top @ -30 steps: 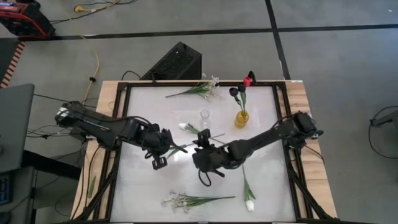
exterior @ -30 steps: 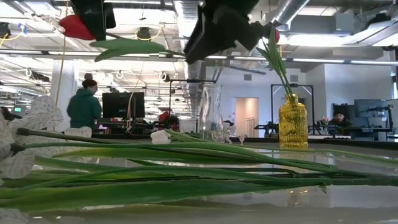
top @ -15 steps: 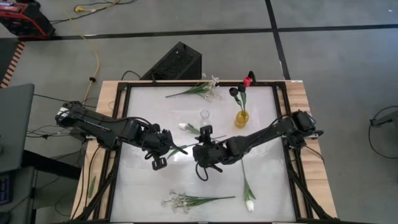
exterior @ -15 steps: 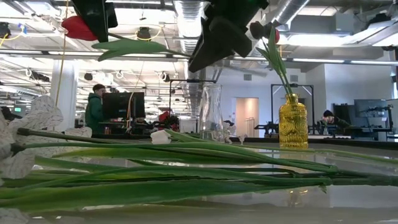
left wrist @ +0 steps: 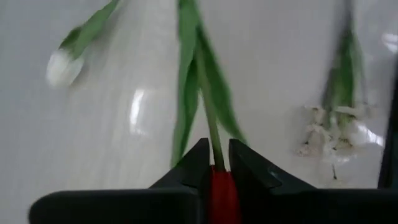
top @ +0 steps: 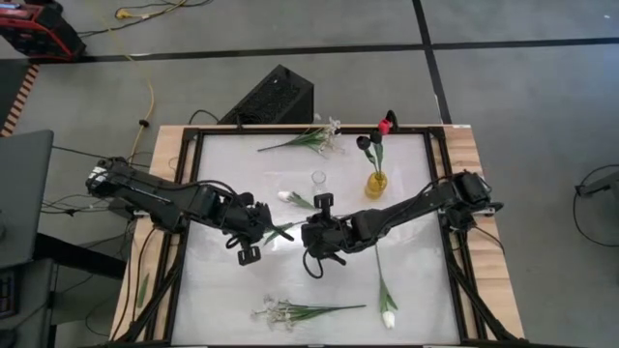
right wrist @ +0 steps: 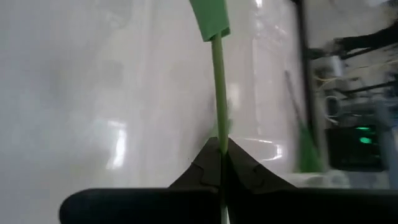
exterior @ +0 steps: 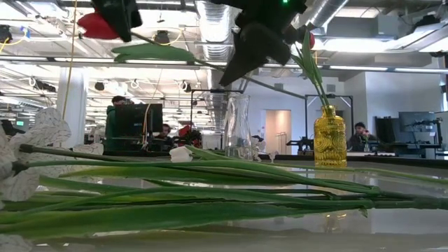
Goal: Sort flowers into vase by color
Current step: Put the pink flower into the yellow vase
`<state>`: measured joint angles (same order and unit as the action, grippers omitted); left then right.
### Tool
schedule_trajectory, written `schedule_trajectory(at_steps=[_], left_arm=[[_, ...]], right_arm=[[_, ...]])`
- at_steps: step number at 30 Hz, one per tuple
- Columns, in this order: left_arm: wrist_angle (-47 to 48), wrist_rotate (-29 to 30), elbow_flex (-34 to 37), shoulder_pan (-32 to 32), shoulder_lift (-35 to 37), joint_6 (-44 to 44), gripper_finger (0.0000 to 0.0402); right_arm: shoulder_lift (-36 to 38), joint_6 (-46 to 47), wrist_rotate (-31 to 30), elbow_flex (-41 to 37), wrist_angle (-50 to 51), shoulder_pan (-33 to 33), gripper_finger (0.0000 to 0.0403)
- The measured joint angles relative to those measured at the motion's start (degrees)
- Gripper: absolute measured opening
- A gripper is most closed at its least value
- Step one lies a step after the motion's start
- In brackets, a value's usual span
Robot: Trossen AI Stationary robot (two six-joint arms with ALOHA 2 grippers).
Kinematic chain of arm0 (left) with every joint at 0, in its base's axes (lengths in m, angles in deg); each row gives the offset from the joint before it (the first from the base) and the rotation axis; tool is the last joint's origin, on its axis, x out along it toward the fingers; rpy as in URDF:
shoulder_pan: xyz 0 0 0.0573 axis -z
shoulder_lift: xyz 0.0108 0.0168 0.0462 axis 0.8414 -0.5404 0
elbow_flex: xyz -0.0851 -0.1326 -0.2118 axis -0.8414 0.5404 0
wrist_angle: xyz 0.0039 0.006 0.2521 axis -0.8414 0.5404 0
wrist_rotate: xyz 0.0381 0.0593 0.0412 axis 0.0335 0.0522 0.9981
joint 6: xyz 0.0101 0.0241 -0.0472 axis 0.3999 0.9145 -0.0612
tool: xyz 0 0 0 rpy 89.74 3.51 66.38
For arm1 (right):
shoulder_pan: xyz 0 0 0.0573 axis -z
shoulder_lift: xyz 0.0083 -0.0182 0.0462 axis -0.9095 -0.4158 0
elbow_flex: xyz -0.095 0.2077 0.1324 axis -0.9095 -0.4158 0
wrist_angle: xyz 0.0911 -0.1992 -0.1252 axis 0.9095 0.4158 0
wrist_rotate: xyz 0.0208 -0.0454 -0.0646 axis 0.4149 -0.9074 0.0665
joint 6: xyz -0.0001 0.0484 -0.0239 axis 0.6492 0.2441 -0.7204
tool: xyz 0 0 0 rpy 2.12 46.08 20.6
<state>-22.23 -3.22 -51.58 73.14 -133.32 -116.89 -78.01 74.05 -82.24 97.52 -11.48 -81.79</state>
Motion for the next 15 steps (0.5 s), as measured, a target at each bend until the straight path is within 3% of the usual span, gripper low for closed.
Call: schedule_trajectory(at_steps=[5, 9, 12, 15], left_arm=[[-4.49, 0.06, -0.71, -0.05, 0.00, 9.75, 0.0094], [-4.86, 6.48, -2.43, -0.14, 0.32, 16.15, 0.0132], [-5.57, 10.64, -2.43, -0.38, 1.14, 20.69, 0.0149], [-7.12, 14.02, -1.76, -0.91, 2.32, 25.95, 0.0156]], right_arm=[[0.55, 2.15, 8.76, -0.04, 3.25, 0.01, 0.0024], [2.83, 2.55, 12.97, -2.22, 3.27, -0.48, 0.0024], [7.10, 3.43, 18.44, -7.26, 0.15, -0.07, 0.0024], [13.77, 5.14, 20.12, -14.93, -5.81, -0.04, 0.0024]])
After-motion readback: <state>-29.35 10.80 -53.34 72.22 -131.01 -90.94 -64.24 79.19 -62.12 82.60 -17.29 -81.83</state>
